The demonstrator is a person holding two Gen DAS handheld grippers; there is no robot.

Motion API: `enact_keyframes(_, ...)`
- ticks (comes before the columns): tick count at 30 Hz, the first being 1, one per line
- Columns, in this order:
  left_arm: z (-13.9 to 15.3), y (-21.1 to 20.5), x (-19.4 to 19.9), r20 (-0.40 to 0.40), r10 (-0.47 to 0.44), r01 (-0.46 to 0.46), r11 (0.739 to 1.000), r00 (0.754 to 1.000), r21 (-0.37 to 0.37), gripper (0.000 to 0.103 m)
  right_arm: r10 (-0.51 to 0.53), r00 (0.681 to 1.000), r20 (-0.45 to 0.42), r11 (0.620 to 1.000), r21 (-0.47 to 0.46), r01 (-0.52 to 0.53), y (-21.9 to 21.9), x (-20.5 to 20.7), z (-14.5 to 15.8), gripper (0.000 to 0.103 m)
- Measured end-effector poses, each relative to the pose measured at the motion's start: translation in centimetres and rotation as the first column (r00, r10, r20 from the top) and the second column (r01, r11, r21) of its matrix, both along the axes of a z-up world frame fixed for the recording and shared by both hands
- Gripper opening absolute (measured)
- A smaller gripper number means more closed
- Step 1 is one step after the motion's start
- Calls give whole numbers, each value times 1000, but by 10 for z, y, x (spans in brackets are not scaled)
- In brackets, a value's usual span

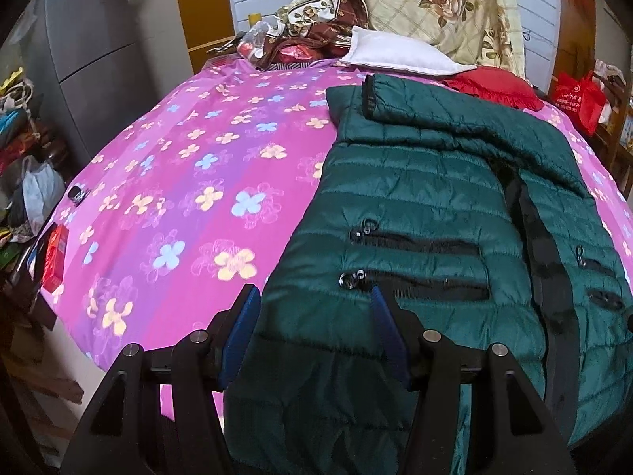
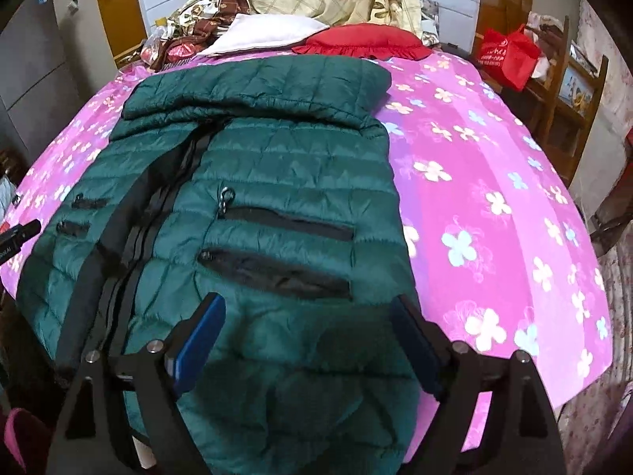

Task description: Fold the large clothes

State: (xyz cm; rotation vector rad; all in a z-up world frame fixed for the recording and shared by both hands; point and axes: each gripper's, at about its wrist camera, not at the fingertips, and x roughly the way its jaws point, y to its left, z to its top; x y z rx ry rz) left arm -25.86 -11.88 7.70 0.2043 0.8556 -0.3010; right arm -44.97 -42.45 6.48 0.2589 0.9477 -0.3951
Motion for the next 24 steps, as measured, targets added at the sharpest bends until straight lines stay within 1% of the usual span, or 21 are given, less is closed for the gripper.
enact_keyframes(5,-7,2,-6,-26,-14,15,1000,1000,20,40,3,1000,-9,1000,4,-3,1,-13,-2,90)
enact_keyframes(11,-10,7,-7,-46,-10,10,1000,999,12,40,-6,1000,-28,1000,28,7,-5,-30,-8,90)
enact_keyframes(14,-13,13,-5,-95,-28,26,999,995,-22,40,-10,999,-30,1000,26,11,-8,-37,-7,90)
enact_keyframes(20,-15,40,5,-165,-43,19,989,985,-143,40,-19,999,-48,999,43,22,-18,-50,-10,91)
enact_keyframes(22,-18,45,8,-183,-47,19,988,982,-151,40,-21,998,-53,998,57,25,-23,-54,-14,91)
enact_keyframes(24,-22,51,11,-196,-40,11,988,980,-151,40,-27,998,-60,995,92,32,-28,-55,-19,92)
